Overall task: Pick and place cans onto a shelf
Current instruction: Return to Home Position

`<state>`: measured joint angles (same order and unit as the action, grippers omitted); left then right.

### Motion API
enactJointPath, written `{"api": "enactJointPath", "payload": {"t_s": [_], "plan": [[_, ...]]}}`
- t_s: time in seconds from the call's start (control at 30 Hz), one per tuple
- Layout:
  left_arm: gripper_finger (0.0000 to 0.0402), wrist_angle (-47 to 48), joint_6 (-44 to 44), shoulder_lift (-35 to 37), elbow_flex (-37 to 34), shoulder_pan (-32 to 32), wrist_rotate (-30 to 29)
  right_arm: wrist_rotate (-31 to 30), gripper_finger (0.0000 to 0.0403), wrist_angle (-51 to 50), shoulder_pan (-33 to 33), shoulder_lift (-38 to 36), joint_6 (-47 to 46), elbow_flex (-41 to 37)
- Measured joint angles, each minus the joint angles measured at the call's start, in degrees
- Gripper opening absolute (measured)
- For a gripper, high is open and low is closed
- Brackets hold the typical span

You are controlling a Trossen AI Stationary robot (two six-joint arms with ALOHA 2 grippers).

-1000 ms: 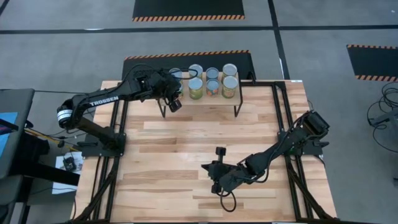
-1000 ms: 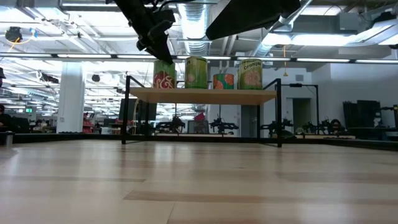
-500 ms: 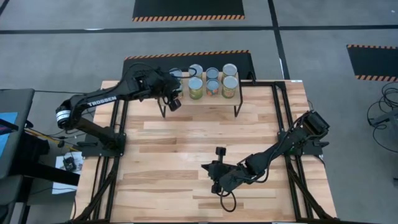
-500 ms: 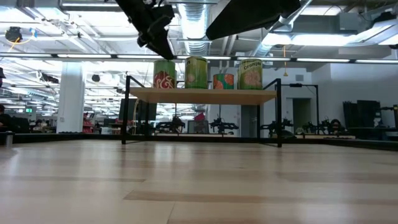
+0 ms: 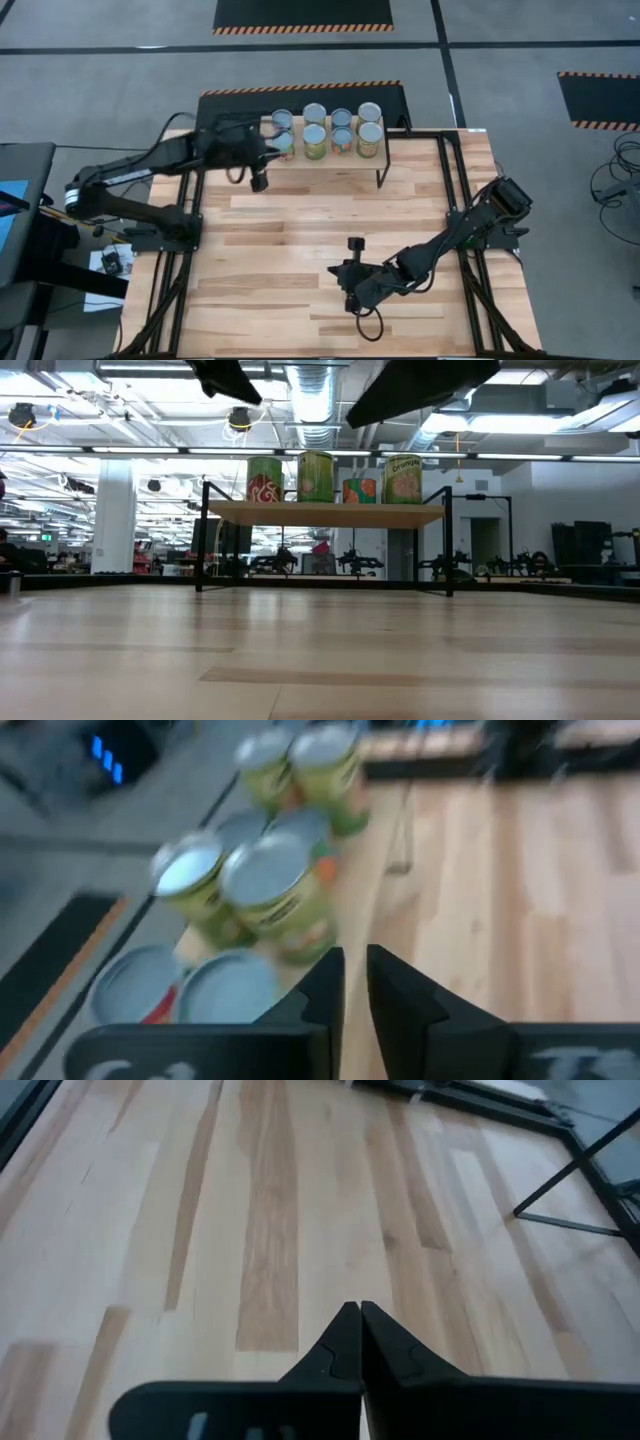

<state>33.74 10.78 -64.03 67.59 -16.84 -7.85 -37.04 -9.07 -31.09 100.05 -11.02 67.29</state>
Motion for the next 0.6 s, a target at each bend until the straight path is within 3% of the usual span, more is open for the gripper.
{"api": "enactJointPath", "payload": {"t_s": [0.2,0.37,0.6], "plan": [[0.0008,-17.24,-0.85,12.07,-15.66,5.89,3.23,9.01,0.0005,1.92,3.26,-5.09,4.05,-3.95],[0.0001,-28.45,-0.91,20.03,-27.71,10.5,4.82,17.71,0.0006,10.16,8.28,-12.32,9.24,-11.32],[0.0,-36.13,-0.89,27.32,-39.87,15.06,4.69,22.89,0.0006,21.09,14.47,-25.42,13.48,-24.19]]}}
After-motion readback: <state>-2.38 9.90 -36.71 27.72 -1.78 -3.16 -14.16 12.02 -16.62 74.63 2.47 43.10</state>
